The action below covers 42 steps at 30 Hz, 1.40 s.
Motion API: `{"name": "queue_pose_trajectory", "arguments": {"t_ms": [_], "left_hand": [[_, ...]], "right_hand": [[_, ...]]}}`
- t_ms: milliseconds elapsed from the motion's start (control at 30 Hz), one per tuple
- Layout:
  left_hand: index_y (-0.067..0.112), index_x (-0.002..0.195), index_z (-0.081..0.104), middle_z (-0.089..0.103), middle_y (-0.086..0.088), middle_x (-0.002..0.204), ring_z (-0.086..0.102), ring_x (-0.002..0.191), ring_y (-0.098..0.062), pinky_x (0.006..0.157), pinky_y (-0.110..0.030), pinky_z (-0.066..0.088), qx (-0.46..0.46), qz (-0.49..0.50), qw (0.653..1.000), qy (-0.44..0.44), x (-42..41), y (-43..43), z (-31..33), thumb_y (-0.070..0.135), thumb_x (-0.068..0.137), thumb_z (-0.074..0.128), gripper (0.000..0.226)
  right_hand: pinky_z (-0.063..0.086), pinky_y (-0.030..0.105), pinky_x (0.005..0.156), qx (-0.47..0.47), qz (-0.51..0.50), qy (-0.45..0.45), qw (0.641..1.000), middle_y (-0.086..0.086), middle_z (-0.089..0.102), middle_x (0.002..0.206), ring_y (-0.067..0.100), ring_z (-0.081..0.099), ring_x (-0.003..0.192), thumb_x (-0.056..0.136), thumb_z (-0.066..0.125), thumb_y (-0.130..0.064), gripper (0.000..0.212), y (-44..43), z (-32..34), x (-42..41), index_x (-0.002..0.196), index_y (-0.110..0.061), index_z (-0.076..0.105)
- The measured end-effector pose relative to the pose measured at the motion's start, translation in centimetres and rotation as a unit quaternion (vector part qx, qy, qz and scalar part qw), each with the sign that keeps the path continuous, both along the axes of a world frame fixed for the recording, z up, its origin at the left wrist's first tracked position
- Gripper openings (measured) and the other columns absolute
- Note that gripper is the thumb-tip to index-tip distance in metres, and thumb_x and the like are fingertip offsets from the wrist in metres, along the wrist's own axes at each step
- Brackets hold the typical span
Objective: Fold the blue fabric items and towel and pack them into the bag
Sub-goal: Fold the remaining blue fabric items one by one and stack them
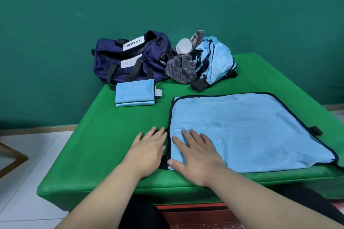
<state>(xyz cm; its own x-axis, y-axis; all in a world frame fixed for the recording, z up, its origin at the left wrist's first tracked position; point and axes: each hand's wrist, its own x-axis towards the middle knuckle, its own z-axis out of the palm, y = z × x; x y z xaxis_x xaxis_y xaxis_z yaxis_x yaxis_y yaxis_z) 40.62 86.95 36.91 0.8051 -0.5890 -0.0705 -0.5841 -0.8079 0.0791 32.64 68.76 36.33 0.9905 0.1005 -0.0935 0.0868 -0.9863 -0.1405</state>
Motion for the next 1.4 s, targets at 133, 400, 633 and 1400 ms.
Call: {"name": "queue_pose_trajectory", "arguments": {"t_ms": [133,400,633,1400], "left_hand": [[0.034,0.158,0.01,-0.003,0.024,0.162,-0.007,0.151,-0.006,0.123,-0.046,0.0,0.001,0.01,1.0,0.015,0.3,0.6,-0.6,0.041,0.105,0.02,0.054],[0.037,0.157,0.008,-0.004,0.027,0.159,-0.011,0.151,-0.008,0.124,-0.042,-0.004,-0.025,0.027,0.999,0.013,0.4,0.8,-1.1,0.045,0.102,0.015,0.056],[0.045,0.153,0.006,-0.004,0.03,0.156,-0.019,0.147,-0.002,0.123,-0.041,-0.007,-0.072,-0.002,0.995,0.074,0.8,1.7,-0.7,0.067,0.082,0.0,0.074],[0.024,0.157,0.02,-0.003,0.0,0.167,-0.011,0.152,-0.017,0.124,-0.043,-0.003,-0.077,-0.153,0.981,0.086,-12.3,-28.7,3.4,0.044,0.106,0.026,0.055]], "right_hand": [[-0.006,0.047,0.122,0.002,0.003,-0.004,1.0,0.003,-0.008,0.167,0.023,-0.014,0.152,0.086,0.003,-0.081,0.086,0.0,-0.2,0.1,0.158,-0.035,-0.004],[-0.006,0.048,0.123,0.005,0.013,-0.009,1.0,0.003,-0.01,0.167,0.024,-0.015,0.152,0.091,0.011,-0.077,0.081,-0.1,-0.4,0.0,0.158,-0.034,-0.006],[0.003,0.041,0.125,0.137,0.031,-0.063,0.988,-0.001,0.011,0.167,0.015,-0.004,0.154,0.103,0.031,-0.055,0.063,-0.7,0.4,-0.5,0.157,-0.025,0.022],[0.045,0.041,0.098,0.065,-0.454,-0.136,0.878,0.006,0.059,0.127,0.029,0.053,0.117,0.095,0.049,-0.051,0.055,-26.4,2.6,-19.0,0.142,-0.022,0.048]]}}
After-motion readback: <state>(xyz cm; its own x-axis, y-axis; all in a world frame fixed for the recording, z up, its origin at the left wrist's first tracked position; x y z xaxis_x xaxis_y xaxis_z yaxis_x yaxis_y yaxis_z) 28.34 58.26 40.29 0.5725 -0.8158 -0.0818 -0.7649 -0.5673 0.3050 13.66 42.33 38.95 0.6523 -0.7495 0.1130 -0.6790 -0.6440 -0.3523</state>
